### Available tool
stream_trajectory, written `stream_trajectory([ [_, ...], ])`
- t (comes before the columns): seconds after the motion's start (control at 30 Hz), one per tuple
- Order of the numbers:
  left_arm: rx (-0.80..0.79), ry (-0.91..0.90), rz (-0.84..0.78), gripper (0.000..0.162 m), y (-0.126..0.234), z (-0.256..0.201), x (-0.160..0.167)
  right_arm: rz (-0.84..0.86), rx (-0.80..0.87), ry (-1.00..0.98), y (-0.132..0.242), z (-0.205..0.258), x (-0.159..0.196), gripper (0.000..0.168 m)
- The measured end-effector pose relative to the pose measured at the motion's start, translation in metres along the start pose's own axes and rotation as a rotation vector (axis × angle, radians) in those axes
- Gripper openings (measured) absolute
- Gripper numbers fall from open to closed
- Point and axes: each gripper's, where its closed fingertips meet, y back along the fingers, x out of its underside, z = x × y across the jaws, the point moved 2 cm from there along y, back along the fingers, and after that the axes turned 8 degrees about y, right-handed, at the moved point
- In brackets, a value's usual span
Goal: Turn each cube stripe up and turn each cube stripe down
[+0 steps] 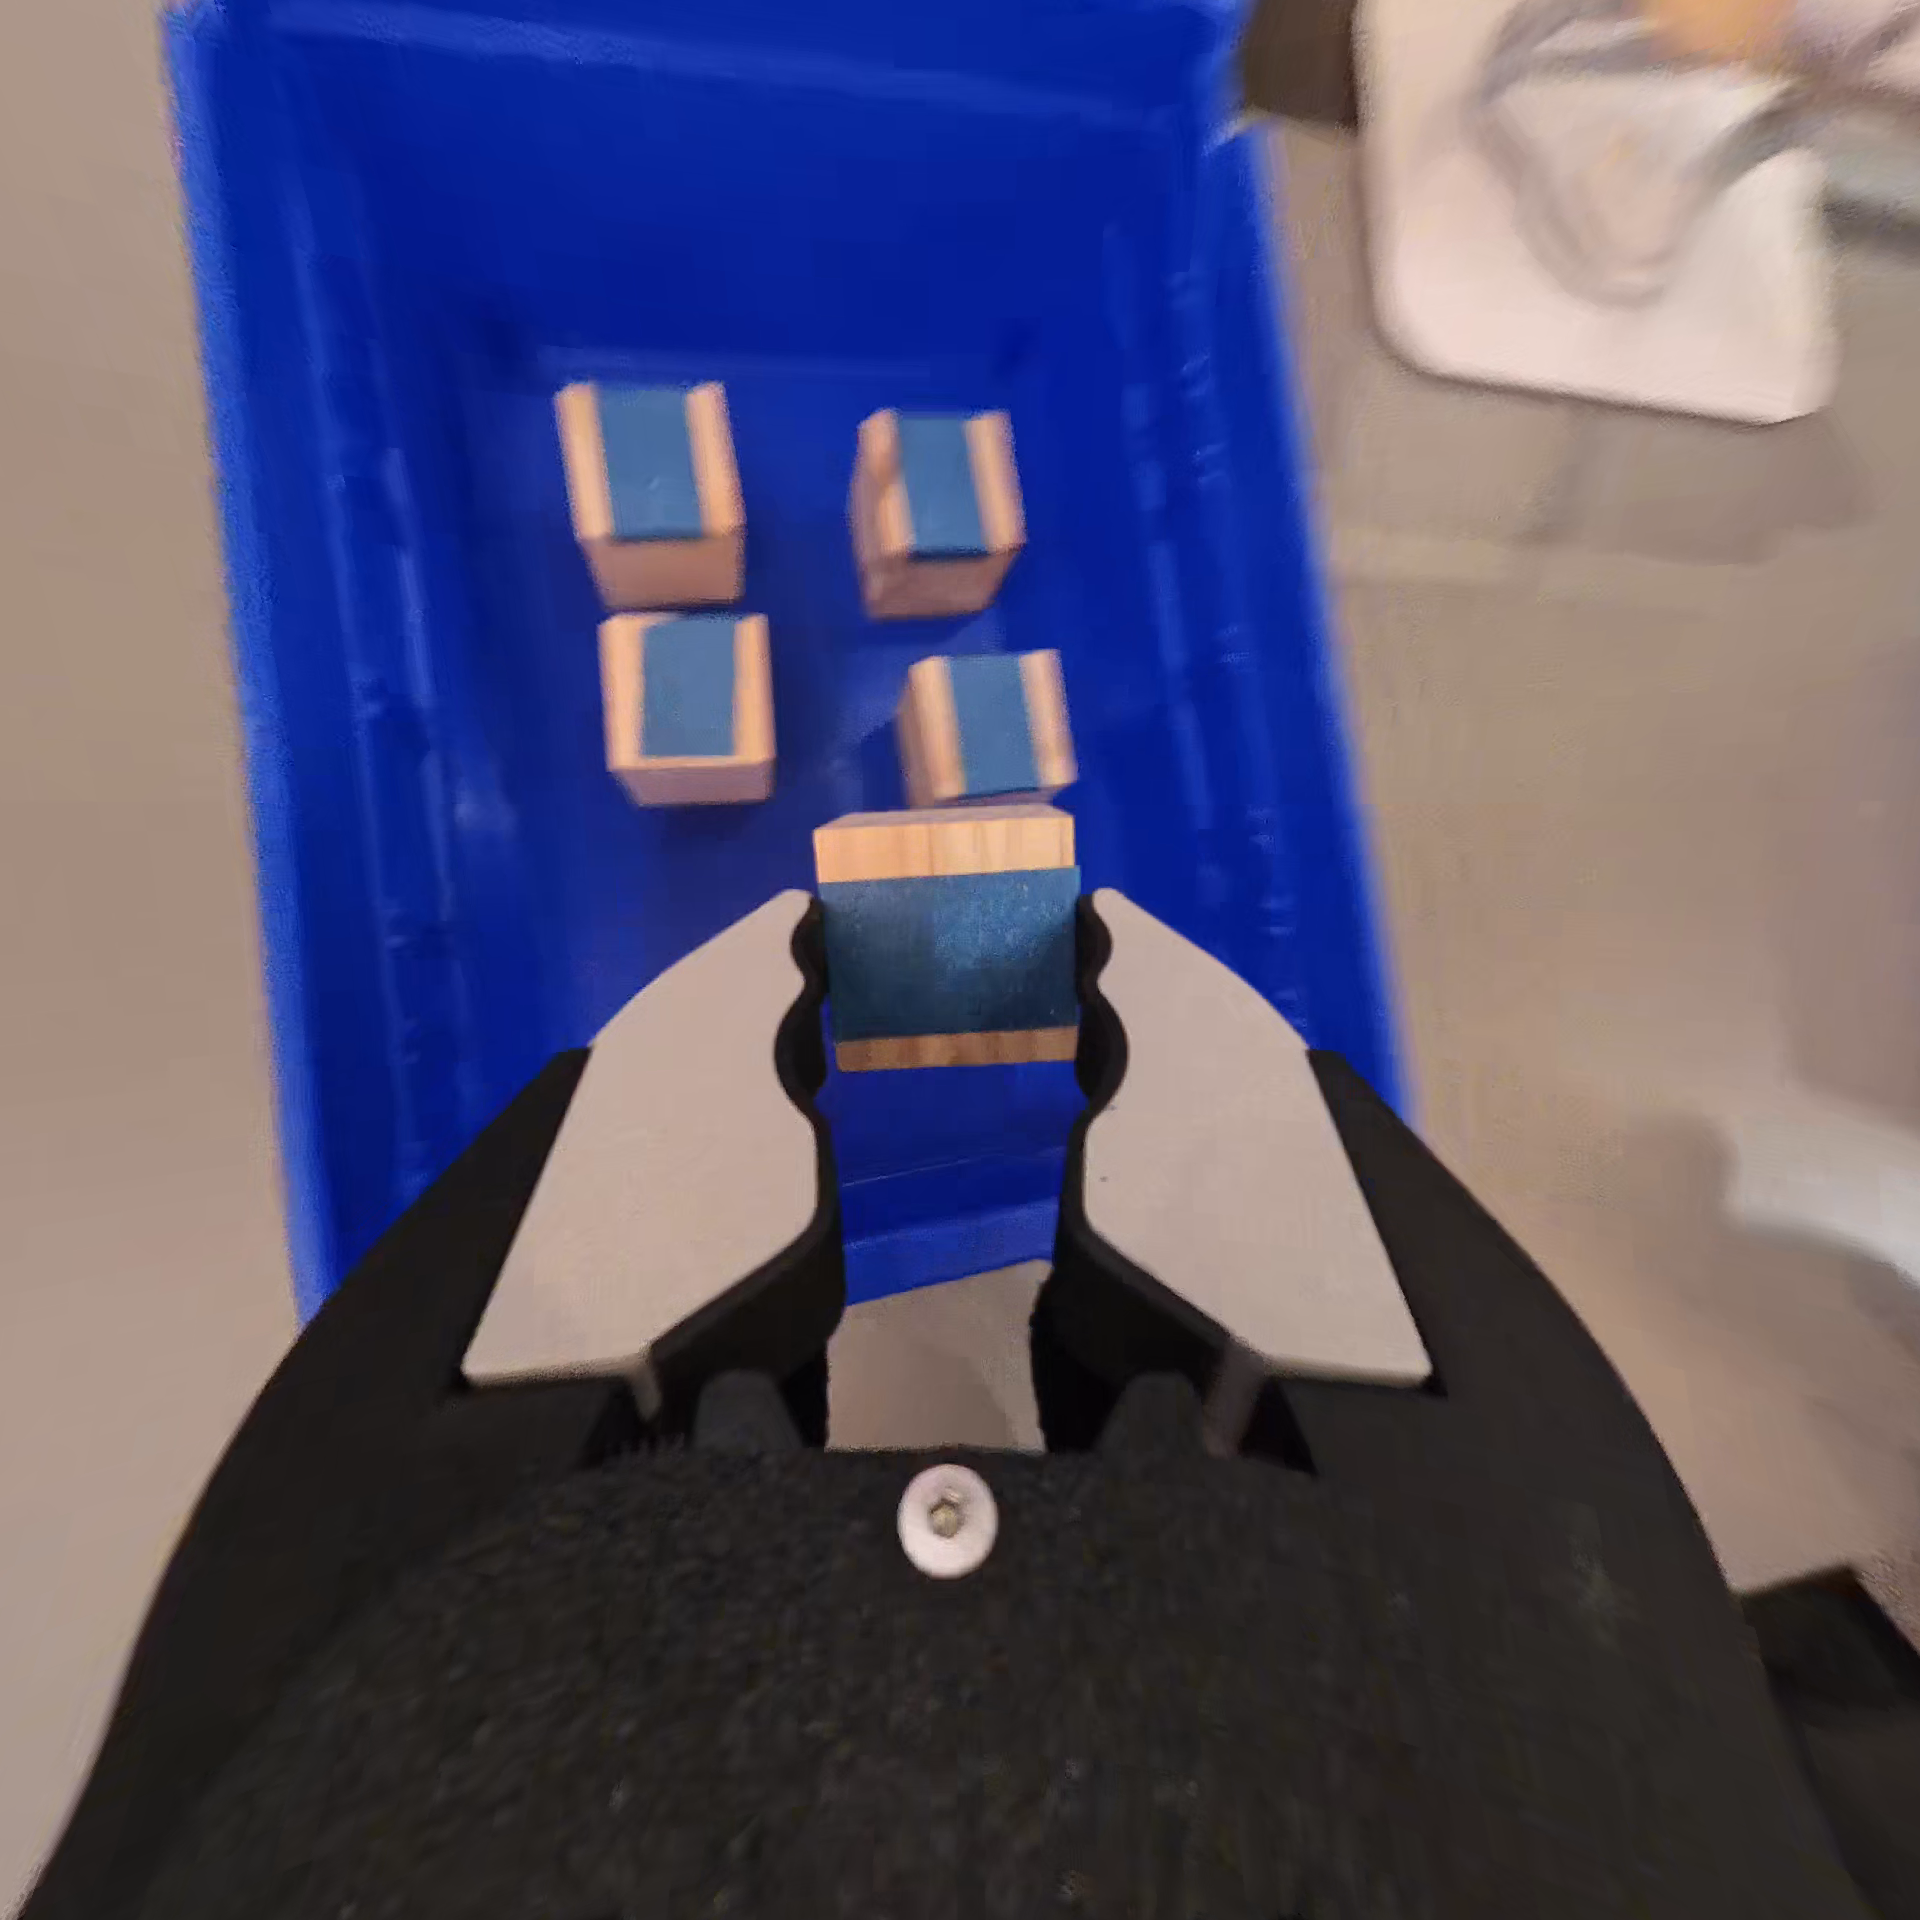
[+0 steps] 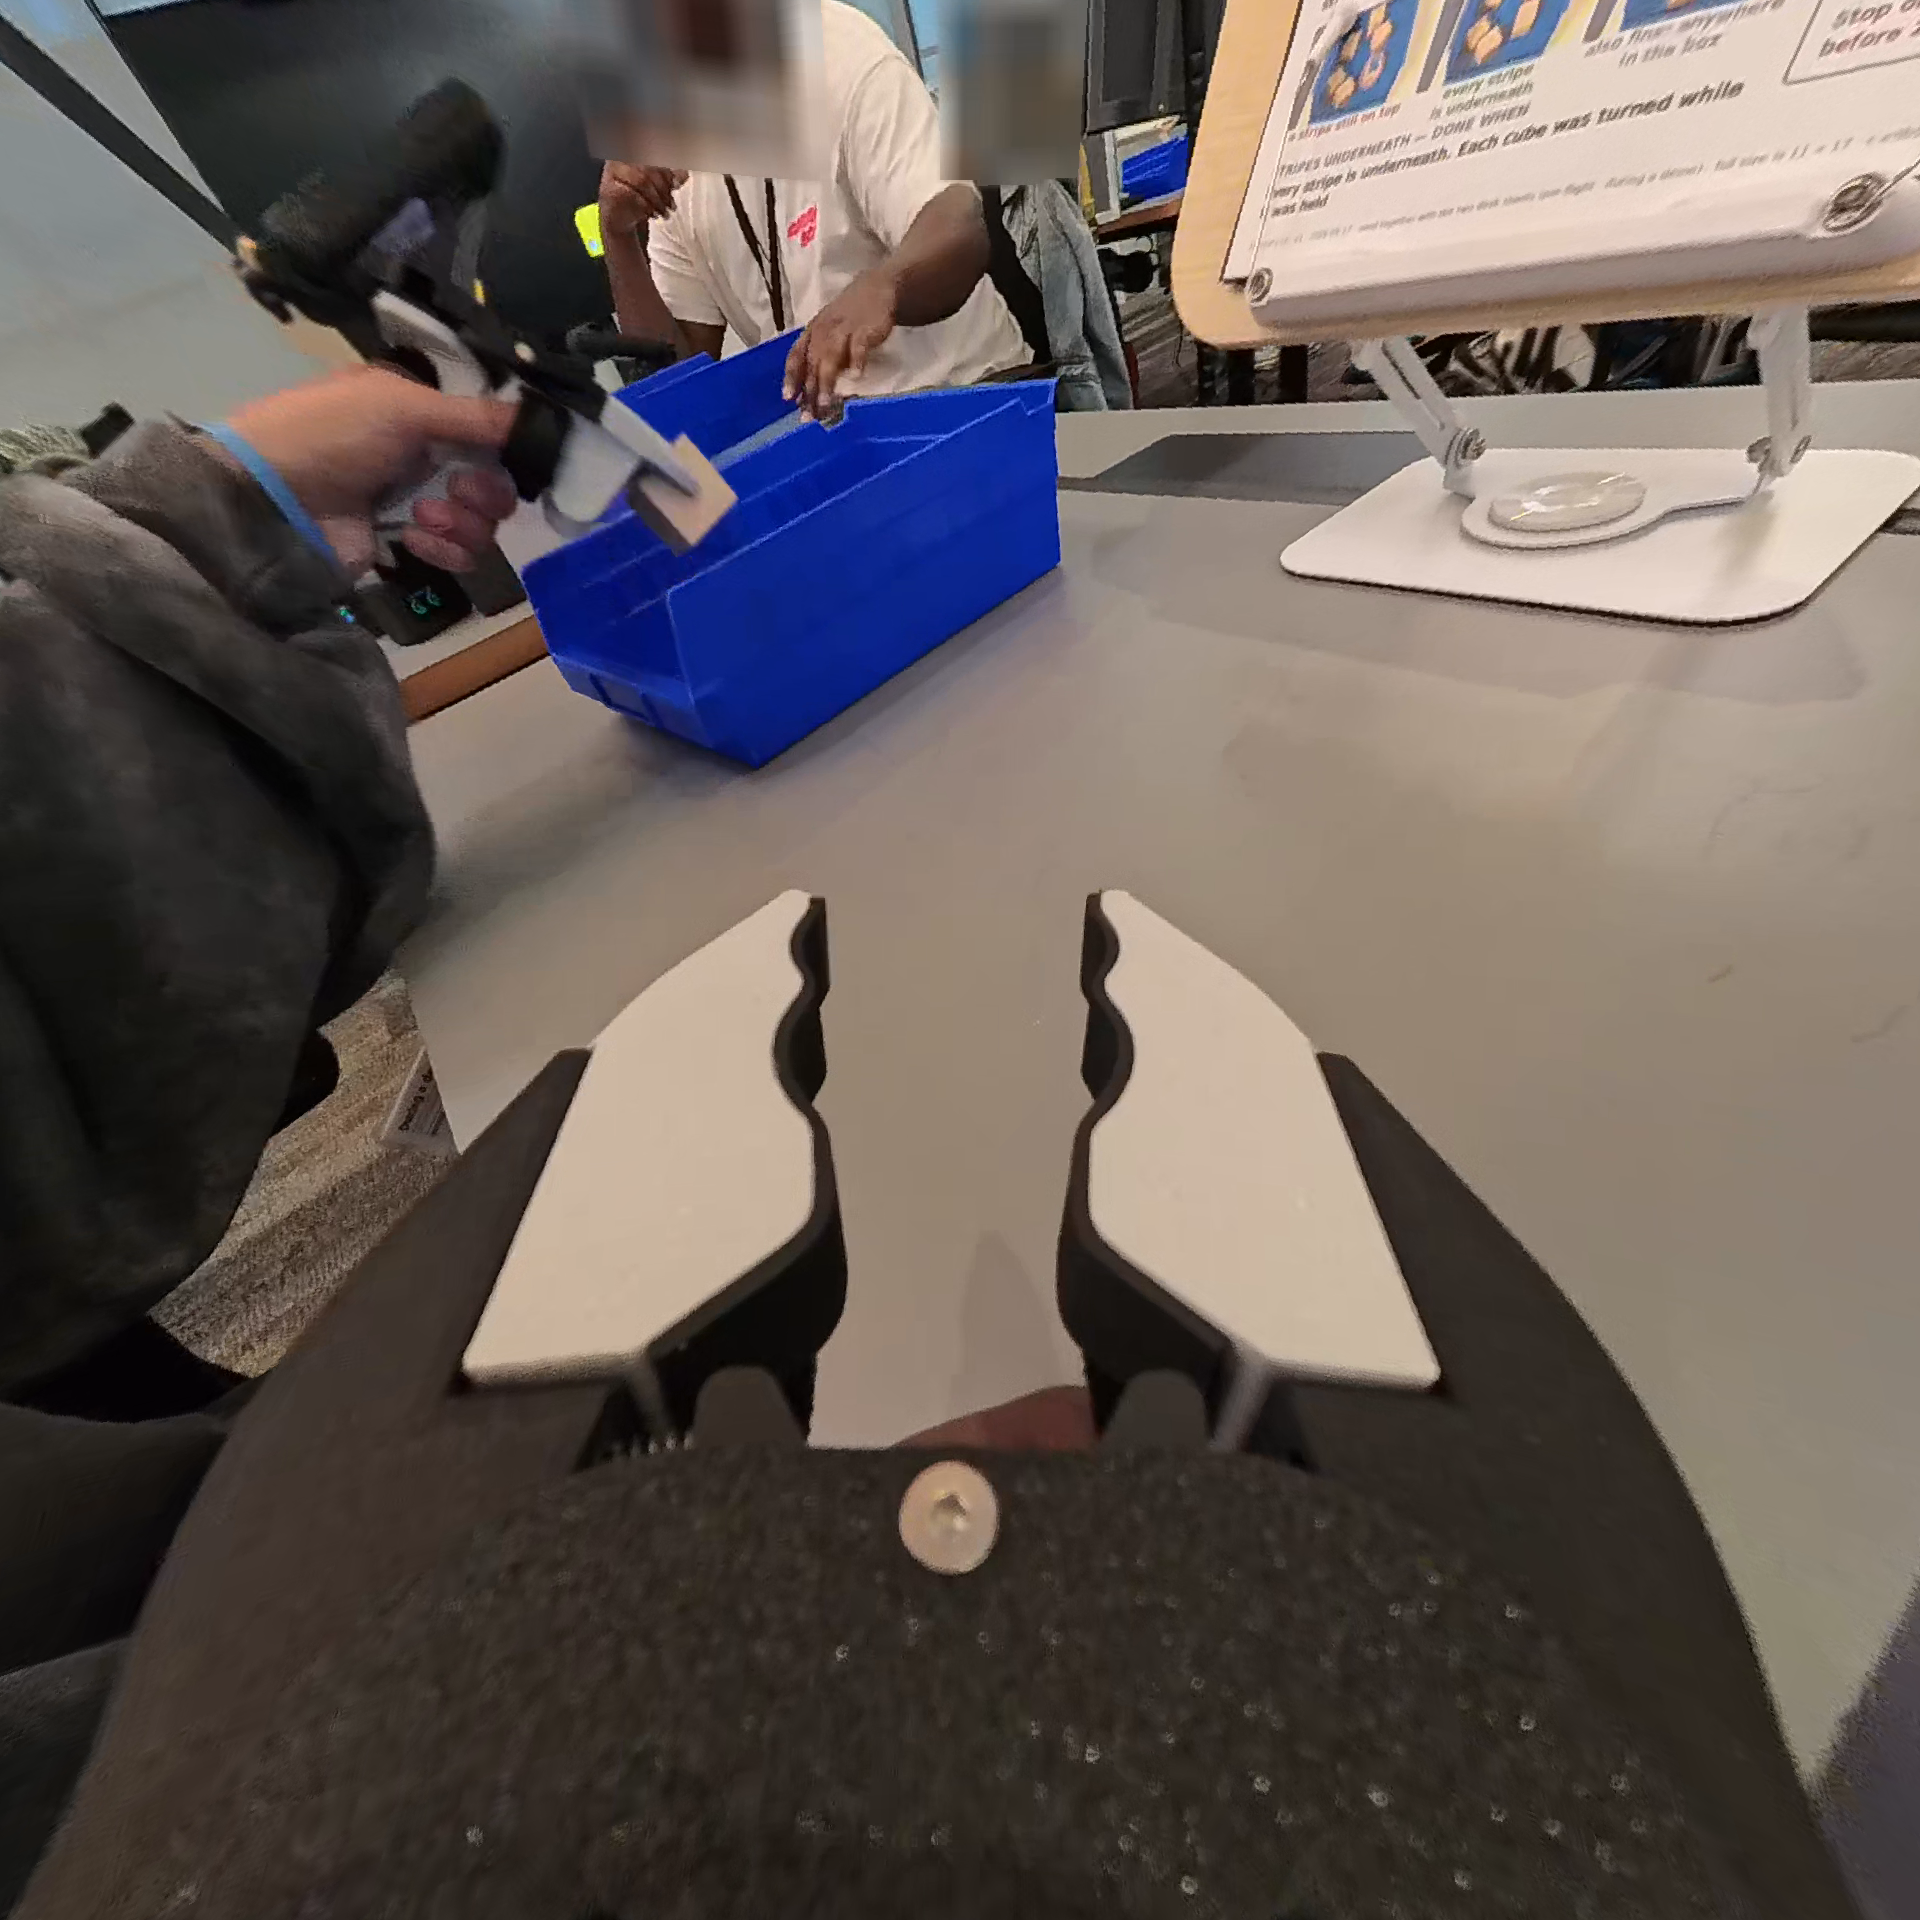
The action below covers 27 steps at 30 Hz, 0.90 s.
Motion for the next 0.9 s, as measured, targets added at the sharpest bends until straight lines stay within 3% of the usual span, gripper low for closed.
stream_trajectory([
  [0.17,0.226,-0.08,-0.039,0.044,0.013,-0.079,-0.002,-0.014,0.024,-0.023,0.004,-0.007,-0.005,0.046],
  [0.37,0.566,-0.124,0.067,0.044,-0.011,-0.185,0.027,-0.007,0.05,-0.022,0.003,-0.013,-0.009,0.045],
  [0.53,1.142,0.068,0.273,0.045,-0.002,-0.277,0.057,-0.03,-0.021,0.017,-0.007,-0.011,-0.033,0.046],
  [0.67,1.412,0.259,0.435,0.044,0.007,-0.309,0.068,-0.084,-0.132,0.098,-0.013,-0.003,-0.06,0.048],
  [0.73,1.484,0.37,0.509,0.044,0.006,-0.313,0.072,-0.097,-0.154,0.175,-0.017,-0.003,-0.07,0.049],
  [0.9,1.448,0.462,0.555,0.044,-0.01,-0.31,0.08,-0.05,-0.163,0.361,-0.036,-0.008,-0.076,0.055],
])
